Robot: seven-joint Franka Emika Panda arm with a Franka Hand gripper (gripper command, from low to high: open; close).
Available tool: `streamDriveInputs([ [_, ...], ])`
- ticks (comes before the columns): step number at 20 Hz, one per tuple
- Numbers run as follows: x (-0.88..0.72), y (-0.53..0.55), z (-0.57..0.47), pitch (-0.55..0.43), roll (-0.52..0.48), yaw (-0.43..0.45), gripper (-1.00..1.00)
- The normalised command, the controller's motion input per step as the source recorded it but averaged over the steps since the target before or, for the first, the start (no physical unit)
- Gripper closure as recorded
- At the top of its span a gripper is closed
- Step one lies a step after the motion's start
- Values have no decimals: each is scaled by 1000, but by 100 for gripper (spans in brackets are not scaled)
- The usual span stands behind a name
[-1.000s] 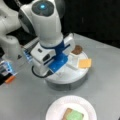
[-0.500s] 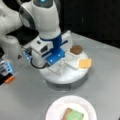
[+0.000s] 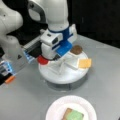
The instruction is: Ingredient selection for cheeseburger or sandwich
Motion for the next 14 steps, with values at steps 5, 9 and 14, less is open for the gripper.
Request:
streamDriveInputs([
  [5,-187,59,-237,-214,76,147,-100],
  [9,-152,-2,-198,-182,89,102,-100],
  [14,-145,14,-159,-136,85,91,-100],
])
